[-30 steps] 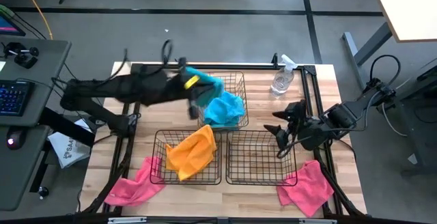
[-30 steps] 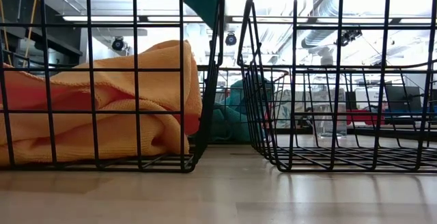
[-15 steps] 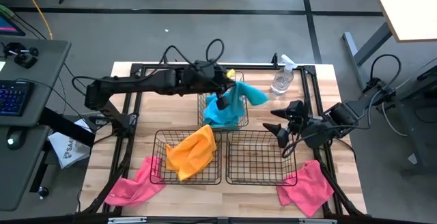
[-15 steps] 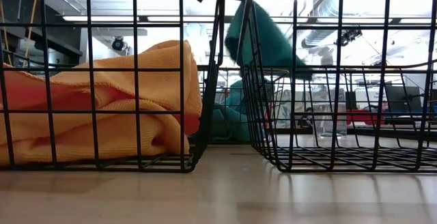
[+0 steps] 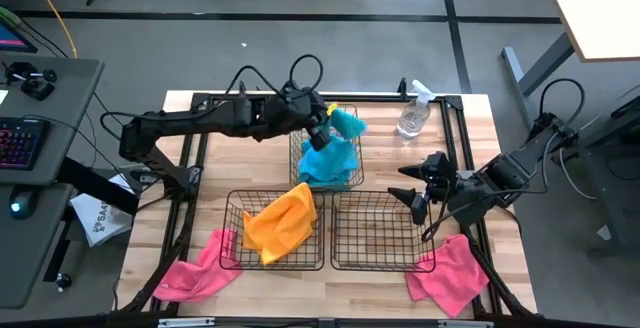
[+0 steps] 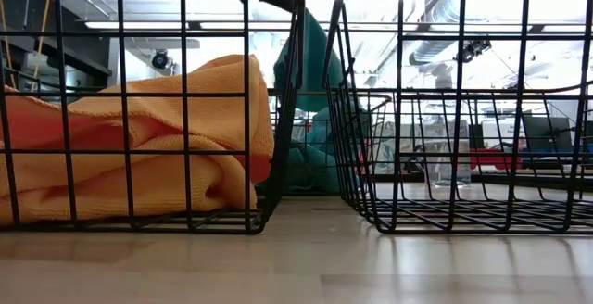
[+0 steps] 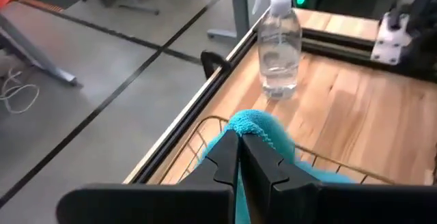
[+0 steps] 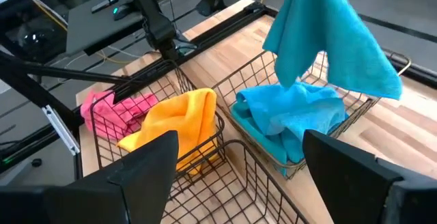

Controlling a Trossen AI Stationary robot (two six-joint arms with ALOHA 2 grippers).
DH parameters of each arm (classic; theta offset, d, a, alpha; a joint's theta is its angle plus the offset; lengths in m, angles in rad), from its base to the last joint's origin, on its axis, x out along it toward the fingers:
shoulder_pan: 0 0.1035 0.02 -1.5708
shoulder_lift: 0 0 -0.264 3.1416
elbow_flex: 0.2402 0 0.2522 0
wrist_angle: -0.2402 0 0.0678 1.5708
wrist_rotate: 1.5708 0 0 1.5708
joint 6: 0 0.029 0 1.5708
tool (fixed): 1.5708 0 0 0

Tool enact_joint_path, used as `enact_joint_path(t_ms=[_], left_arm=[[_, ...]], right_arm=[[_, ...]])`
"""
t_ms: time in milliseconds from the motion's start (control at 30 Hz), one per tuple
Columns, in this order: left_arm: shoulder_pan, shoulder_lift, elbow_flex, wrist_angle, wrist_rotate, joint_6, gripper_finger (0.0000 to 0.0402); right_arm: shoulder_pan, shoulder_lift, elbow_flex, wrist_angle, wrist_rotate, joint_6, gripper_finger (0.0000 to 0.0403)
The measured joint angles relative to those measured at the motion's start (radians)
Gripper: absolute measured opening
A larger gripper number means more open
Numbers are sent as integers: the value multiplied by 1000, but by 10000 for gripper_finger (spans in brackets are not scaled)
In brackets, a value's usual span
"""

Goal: Sort microfiber towel by color & place in baskets
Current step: Put the blue towel into the top center basket

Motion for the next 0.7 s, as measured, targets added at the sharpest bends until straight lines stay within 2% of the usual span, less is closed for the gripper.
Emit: enact_joint_path(t_ms=[133,267,400,500,700], left_arm=[[-11,7,0,-57,-74,-25,0],[-11,7,0,-118,-151,-124,0],[-9,30,-2,-171,-177,-231,0],[-9,38,-72,-133,-180,-318,0],[-21,41,-274,-89,-146,-615,0]], right_arm=[[17,0,0,2,22,0,309],[29,0,0,5,27,2,309],[42,0,0,9,45,3,309],[55,0,0,10,69,11,309],[82,0,0,10,105,27,309]])
